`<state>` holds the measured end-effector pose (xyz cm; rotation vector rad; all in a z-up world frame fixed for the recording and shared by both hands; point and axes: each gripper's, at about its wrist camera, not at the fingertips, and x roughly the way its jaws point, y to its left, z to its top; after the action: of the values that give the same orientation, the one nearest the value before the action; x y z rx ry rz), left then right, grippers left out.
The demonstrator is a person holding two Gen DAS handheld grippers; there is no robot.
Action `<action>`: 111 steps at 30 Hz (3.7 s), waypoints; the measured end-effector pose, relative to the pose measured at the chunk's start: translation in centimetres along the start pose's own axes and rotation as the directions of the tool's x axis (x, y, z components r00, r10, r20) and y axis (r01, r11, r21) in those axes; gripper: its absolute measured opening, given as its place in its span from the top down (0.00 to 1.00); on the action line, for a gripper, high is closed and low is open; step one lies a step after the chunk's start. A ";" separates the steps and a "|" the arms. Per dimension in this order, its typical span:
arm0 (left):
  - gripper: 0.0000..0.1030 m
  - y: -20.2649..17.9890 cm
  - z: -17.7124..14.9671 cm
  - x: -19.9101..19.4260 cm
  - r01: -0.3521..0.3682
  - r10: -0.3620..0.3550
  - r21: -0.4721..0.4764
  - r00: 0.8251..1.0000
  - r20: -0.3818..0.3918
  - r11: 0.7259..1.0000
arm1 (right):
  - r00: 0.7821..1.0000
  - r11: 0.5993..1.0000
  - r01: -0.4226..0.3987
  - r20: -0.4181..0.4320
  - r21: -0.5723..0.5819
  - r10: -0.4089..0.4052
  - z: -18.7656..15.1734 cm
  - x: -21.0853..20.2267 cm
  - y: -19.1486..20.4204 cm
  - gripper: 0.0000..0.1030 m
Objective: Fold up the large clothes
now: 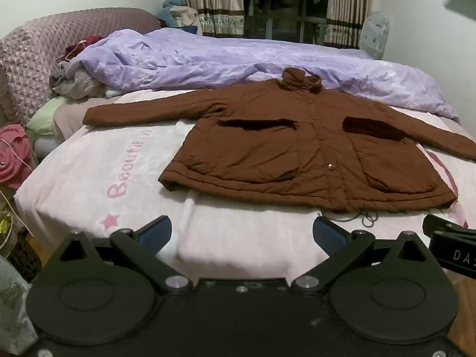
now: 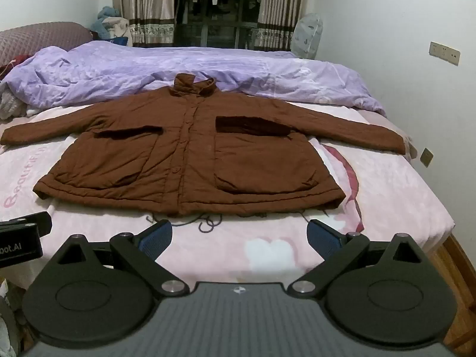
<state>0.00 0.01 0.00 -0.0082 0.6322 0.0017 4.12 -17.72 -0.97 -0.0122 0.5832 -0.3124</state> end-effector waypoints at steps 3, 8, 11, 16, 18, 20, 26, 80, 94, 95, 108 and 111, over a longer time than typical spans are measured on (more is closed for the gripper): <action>0.00 0.0 0.0 0.0 0.002 -0.002 -0.001 1.000 0.001 1.000 | 1.000 1.000 0.001 -0.001 -0.001 -0.001 0.0 0.0 0.0 0.00; 0.00 0.0 0.0 -0.1 0.004 -0.004 0.001 1.000 0.001 1.000 | 1.000 1.000 0.003 0.001 -0.001 -0.003 -0.1 -0.1 0.0 0.00; 0.00 -0.1 0.0 -0.1 0.003 -0.003 -0.002 1.000 -0.002 1.000 | 1.000 1.000 0.000 0.000 0.001 0.000 -0.1 -0.1 -0.1 0.00; 0.00 -0.1 0.0 -0.3 0.001 -0.001 -0.005 1.000 0.000 1.000 | 1.000 1.000 0.000 0.000 0.001 0.000 -0.1 -0.1 -0.1 0.00; 0.00 -0.1 -0.1 -0.1 -0.002 0.002 -0.002 1.000 0.001 1.000 | 1.000 1.000 0.001 -0.002 0.002 -0.001 -0.1 -0.1 -0.1 0.00; 0.00 0.1 -0.2 -0.1 0.002 -0.002 -0.002 1.000 -0.001 1.000 | 1.000 1.000 0.001 -0.001 0.002 -0.001 -0.2 -0.1 -0.2 0.00; 0.00 0.0 -0.3 -0.3 0.000 0.000 0.001 1.000 -0.006 1.000 | 1.000 1.000 0.000 -0.008 0.003 0.000 -0.3 0.1 -0.5 0.00; 0.00 -0.1 0.1 0.2 -0.007 0.007 0.005 1.000 -0.004 1.000 | 1.000 1.000 -0.003 -0.011 0.008 0.003 -0.4 0.1 -0.4 0.00; 0.00 -0.1 0.1 0.3 -0.006 0.006 0.006 1.000 -0.006 1.000 | 1.000 1.000 -0.003 -0.011 0.010 0.003 -0.3 0.2 -0.5 0.00; 0.00 -0.1 0.0 0.3 -0.005 0.005 0.006 1.000 -0.005 1.000 | 1.000 1.000 -0.004 -0.011 0.010 0.004 -0.3 0.3 -0.5 0.00; 0.00 2.6 2.4 4.1 -0.009 0.009 -0.033 1.000 0.009 0.999 | 0.999 1.000 0.008 0.042 0.015 -0.008 1.9 3.1 0.0 0.00; 0.00 5.2 4.0 6.2 -0.009 0.012 -0.091 0.999 0.030 0.996 | 0.998 1.000 0.011 0.064 0.022 -0.013 3.7 4.7 -0.1 0.00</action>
<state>7.33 5.25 -0.45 -0.0931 0.6014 0.0405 9.83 -19.44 -0.39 -0.0052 0.5158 -0.3289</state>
